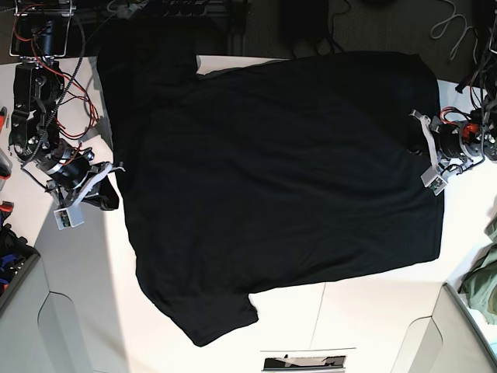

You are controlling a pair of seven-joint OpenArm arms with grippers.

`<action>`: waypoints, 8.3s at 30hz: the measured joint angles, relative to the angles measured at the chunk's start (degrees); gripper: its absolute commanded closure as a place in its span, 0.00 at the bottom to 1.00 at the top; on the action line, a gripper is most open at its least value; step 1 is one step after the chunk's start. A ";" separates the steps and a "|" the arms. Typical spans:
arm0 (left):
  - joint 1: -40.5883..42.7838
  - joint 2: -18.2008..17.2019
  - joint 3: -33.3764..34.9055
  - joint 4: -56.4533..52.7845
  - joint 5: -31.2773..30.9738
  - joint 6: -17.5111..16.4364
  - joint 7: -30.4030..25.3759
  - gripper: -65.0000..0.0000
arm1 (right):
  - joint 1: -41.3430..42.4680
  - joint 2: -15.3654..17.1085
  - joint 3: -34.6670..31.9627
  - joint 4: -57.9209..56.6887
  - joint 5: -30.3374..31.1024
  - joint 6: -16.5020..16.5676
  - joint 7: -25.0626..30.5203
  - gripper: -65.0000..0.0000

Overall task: Layout the t-shirt on the table in an organized manner, then fold the t-shirt properly
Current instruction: 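Pull the shirt with both grippers to straighten it square, then release and regrasp the shirt body with both grippers, then drag the shirt with both grippers to spread it flat, then grasp the shirt's collar-side corners with both grippers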

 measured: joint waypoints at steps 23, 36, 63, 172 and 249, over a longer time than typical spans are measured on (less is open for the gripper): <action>-19.93 8.50 0.52 -20.98 19.74 1.42 -9.31 0.98 | -0.11 -0.02 0.00 0.00 0.24 0.02 -1.07 1.00; -21.35 1.11 1.01 -10.45 7.76 8.09 -1.16 0.84 | -0.13 -0.46 0.02 0.00 0.55 -4.00 -1.42 1.00; -18.38 12.61 1.14 -1.88 1.09 1.88 2.67 0.72 | 7.13 -13.25 5.35 -15.50 -0.09 -6.75 2.45 0.34; -19.45 15.58 0.81 -10.08 12.46 6.40 -5.11 0.73 | 6.51 -2.54 15.63 -8.50 -1.01 -3.85 -2.45 1.00; 4.92 9.40 -31.17 1.75 -2.49 5.81 -0.57 0.53 | -23.52 -3.45 22.62 6.91 24.33 1.14 -16.26 0.58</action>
